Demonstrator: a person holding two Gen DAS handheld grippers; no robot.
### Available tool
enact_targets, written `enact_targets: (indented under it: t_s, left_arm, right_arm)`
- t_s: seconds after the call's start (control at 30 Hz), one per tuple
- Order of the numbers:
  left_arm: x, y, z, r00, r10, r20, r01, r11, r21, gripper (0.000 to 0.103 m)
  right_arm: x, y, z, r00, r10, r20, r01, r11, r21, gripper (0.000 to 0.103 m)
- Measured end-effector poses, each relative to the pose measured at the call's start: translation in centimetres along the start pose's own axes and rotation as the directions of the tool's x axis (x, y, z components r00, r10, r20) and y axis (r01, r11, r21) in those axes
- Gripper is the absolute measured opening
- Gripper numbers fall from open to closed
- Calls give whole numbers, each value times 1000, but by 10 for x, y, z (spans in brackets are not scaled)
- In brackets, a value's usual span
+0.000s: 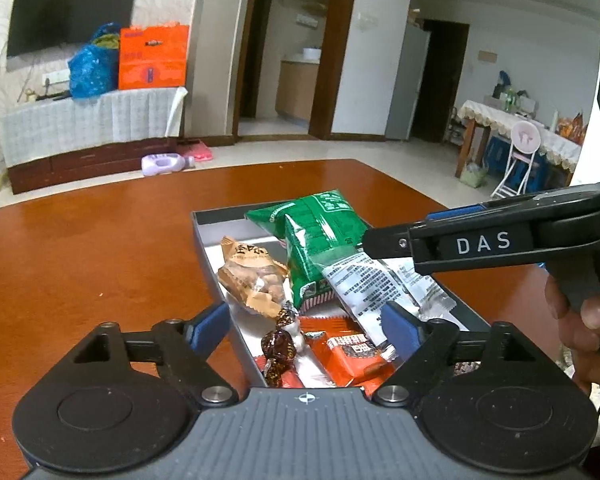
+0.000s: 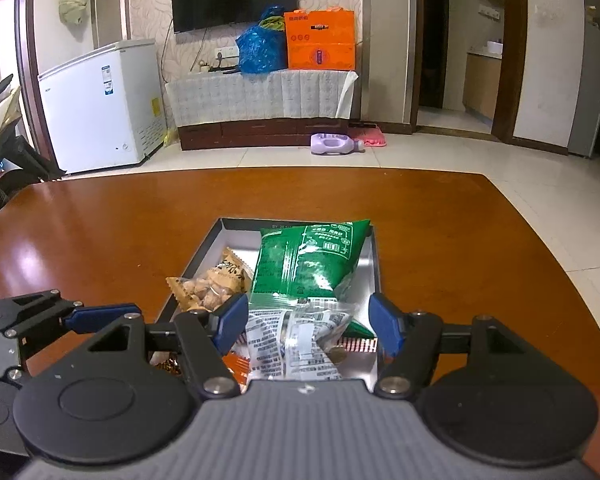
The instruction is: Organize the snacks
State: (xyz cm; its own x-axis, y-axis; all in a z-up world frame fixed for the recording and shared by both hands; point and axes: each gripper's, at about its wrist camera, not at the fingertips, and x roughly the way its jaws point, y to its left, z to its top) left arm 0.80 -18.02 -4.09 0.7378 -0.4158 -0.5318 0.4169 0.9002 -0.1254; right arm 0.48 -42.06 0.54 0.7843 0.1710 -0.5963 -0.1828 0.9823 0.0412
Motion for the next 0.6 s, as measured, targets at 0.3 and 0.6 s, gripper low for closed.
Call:
enact_targets:
  t_s: [0.3, 0.6]
  left_arm:
    - [-7, 0, 4, 1000, 6, 23, -6, 1000, 21, 98]
    - [-9, 3, 5, 998, 59, 24, -59, 998, 19, 103]
  right_arm:
    - [-7, 1, 0, 1000, -5, 7, 5, 1000, -11, 68]
    - [-9, 2, -3, 1000, -8, 13, 8, 1000, -15, 70]
